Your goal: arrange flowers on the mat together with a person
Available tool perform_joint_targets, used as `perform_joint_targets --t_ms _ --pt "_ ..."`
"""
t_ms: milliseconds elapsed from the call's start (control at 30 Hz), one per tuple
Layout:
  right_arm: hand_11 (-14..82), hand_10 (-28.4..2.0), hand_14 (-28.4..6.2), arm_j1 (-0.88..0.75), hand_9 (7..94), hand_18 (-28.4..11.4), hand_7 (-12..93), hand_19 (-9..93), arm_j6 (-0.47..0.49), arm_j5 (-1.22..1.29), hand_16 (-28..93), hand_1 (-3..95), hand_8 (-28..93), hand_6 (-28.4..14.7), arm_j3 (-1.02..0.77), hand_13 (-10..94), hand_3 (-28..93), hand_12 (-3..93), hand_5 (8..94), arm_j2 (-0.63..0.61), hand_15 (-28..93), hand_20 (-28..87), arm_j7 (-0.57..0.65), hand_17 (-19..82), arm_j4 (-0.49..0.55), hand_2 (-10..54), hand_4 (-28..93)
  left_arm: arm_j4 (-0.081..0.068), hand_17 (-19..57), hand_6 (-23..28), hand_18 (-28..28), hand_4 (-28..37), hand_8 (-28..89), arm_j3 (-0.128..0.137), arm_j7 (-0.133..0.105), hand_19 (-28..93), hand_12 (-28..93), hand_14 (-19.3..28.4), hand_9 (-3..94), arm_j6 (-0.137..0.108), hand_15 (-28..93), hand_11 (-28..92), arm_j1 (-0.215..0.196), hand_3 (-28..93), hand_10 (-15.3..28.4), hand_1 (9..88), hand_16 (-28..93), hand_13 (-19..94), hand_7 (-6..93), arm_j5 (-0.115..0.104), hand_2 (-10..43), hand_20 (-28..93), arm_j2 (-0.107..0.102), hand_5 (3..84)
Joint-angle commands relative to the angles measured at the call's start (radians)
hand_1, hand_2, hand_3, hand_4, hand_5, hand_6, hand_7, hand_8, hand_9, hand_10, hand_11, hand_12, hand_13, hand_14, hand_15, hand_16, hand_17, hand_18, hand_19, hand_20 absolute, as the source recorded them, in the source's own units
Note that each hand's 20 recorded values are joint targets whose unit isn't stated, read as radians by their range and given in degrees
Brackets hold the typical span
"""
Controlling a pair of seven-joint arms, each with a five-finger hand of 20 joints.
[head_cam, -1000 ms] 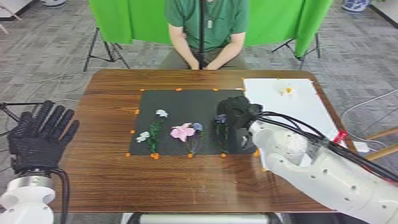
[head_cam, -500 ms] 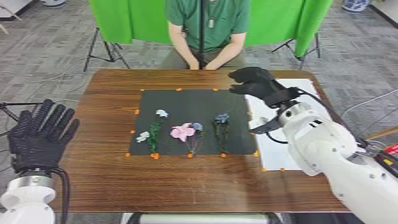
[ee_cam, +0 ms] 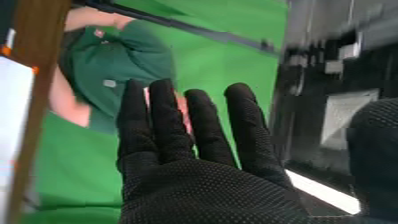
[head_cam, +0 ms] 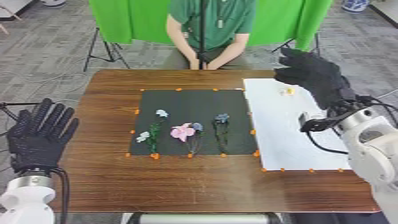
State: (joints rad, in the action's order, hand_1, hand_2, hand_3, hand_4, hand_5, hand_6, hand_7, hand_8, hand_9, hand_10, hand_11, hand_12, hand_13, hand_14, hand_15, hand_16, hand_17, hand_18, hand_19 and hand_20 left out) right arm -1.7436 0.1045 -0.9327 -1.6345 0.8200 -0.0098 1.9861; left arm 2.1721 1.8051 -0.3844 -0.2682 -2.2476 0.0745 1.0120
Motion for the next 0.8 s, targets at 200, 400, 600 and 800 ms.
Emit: perform_joint_targets --t_ms 200,400,600,800 --pt "1.7 -17.2 -16.2 -0.144 31.6 -17.8 5 27 -0.023 0.153 29 6.5 -6 -4.3 -0.131 29 68 15.4 34.0 0.09 7 15 -0.049 13 0.003 9.7 -24 0.004 -6.3 6.7 13.2 -28.3 -11 -0.005 0.028 31 9 13.2 34.1 -0.029 29 19 -0.016 71 14.3 27.7 -7 26 12.2 0.088 13.1 12 0.005 37.8" --pt "1.5 -17.7 -17.4 -0.184 30.9 -20.4 4 30 0.006 0.185 29 6.9 -5 -4.6 -0.175 30 66 15.3 32.8 0.133 6 17 -0.032 20 0.003 8.9 -24 0.001 -6.2 6.8 13.2 -28.3 -11 -0.015 0.026 31 9 13.2 34.1 -0.02 29 19 0.0 71 14.4 27.7 -7 26 12.3 0.096 13.4 12 -0.001 37.9" --pt "1.1 -19.4 -17.8 -0.199 29.8 -19.4 4 34 0.0 0.159 27 9.0 -5 -5.7 -0.187 32 66 15.4 31.1 0.145 7 19 -0.032 23 0.01 3.6 -25 0.003 -6.3 6.8 13.2 -28.3 -11 -0.01 0.026 31 9 13.2 34.1 -0.018 29 19 -0.002 71 14.4 27.8 -7 26 12.4 0.096 13.3 12 -0.001 37.9" --pt "1.4 -18.7 -17.1 -0.21 30.3 -19.5 4 28 -0.053 0.12 27 8.8 -5 -5.2 -0.183 30 67 15.5 31.4 0.15 7 17 -0.004 18 0.03 4.1 -25 0.001 -6.2 6.8 13.1 -28.3 -11 -0.012 0.034 31 9 13.1 34.0 -0.018 29 19 0.0 71 14.3 28.0 -7 26 12.4 0.095 13.4 12 -0.01 38.0"
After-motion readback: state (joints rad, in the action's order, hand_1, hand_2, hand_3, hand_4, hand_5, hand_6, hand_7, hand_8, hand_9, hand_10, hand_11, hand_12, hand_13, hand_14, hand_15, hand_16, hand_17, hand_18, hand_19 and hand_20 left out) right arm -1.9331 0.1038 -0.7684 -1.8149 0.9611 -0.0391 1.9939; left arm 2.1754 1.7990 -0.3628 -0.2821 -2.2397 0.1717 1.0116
